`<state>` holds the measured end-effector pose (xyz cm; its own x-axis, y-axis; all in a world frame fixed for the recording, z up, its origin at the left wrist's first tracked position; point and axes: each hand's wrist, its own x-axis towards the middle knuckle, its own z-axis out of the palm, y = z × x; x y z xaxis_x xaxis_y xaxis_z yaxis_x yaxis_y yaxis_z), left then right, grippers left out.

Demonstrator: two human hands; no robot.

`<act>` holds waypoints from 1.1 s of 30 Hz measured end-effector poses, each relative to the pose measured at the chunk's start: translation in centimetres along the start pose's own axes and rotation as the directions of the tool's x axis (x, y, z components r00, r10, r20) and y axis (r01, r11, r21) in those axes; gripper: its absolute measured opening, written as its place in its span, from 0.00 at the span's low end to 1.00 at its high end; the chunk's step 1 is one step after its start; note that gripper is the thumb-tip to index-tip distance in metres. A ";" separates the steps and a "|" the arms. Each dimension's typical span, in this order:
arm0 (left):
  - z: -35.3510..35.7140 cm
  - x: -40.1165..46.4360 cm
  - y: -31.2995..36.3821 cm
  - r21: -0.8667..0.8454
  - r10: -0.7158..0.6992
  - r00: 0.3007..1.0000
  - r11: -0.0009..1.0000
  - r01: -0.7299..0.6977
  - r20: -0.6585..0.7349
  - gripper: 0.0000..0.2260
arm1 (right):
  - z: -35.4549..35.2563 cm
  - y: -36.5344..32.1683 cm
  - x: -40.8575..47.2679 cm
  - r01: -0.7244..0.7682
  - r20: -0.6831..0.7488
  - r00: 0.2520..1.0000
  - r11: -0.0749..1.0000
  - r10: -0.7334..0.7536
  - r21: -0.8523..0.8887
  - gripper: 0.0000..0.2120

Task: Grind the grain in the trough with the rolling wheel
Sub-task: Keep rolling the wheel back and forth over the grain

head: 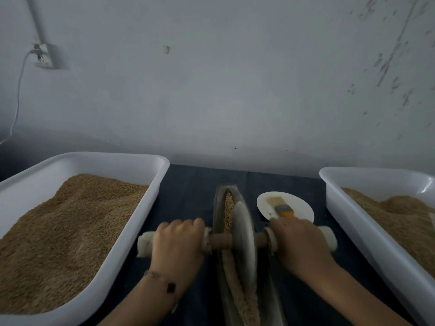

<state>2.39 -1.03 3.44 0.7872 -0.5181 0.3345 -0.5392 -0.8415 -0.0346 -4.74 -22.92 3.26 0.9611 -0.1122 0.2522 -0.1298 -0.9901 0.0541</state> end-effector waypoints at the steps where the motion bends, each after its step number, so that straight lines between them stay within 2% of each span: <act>1: 0.5 1.1 0.0 0.017 -0.026 1.000 1.000 0.026 -0.012 0.06 | 0.6 0.2 1.6 0.004 -0.041 0.999 1.000 -0.004 -0.008 0.05; 4: 1.5 4.6 -0.3 0.026 -0.086 0.995 0.996 0.087 -0.054 0.08 | 1.7 0.8 5.8 0.027 -0.124 0.992 0.999 -0.029 -0.024 0.01; 7: 1.8 7.1 -0.7 0.052 -0.103 0.994 0.993 0.104 -0.024 0.08 | 2.3 1.6 7.7 0.047 -0.160 0.986 0.999 -0.050 -0.020 0.04; 11: 2.1 7.0 -1.0 0.074 -0.025 1.000 0.997 0.025 -0.008 0.15 | 2.6 1.4 6.8 0.013 -0.158 0.987 1.000 -0.012 0.005 0.03; 15: 1.2 4.2 -0.8 0.039 0.019 1.000 0.999 -0.019 0.015 0.12 | 1.5 0.6 3.3 0.013 -0.132 0.991 1.000 -0.009 0.025 0.03; 17: 0.5 1.6 -0.4 0.008 0.024 0.999 1.000 -0.025 0.043 0.11 | 0.4 -0.1 0.6 0.051 -0.135 0.989 0.999 -0.052 -0.005 0.07; 20: -1.3 -2.5 0.1 -0.020 0.043 0.994 0.999 -0.041 0.100 0.09 | -1.6 -0.5 -3.5 0.125 -0.224 0.968 0.992 -0.116 0.025 0.22; 24: -3.9 -5.0 0.5 0.015 0.131 0.991 0.991 -0.132 0.038 0.15 | -2.7 -0.1 -6.1 0.174 -0.220 0.961 0.985 -0.169 0.001 0.26; 27: -3.7 -4.9 0.3 -0.016 0.131 0.991 0.991 -0.130 0.029 0.20 | -2.9 0.0 -5.8 0.181 -0.097 0.979 0.983 -0.180 0.006 0.25; 29: -3.2 -3.6 0.2 -0.009 0.093 0.992 0.996 -0.092 0.085 0.15 | -2.1 0.1 -4.5 0.133 -0.012 0.991 0.989 -0.134 -0.059 0.21; 31: -1.5 -1.8 -0.3 -0.017 0.011 0.991 1.000 -0.009 0.136 0.08 | -1.0 0.5 -2.3 0.104 -0.087 0.990 0.993 -0.109 -0.062 0.19; 33: 0.2 0.5 -0.7 -0.016 -0.023 0.995 1.000 0.024 0.099 0.06 | -0.3 0.5 0.6 0.058 -0.071 0.996 0.998 -0.058 -0.007 0.11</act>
<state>3.22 -0.73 3.46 0.8250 -0.5115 0.2405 -0.5245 -0.8513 -0.0114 -4.26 -23.42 3.75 0.9473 -0.0482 0.3166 -0.0758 -0.9943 0.0753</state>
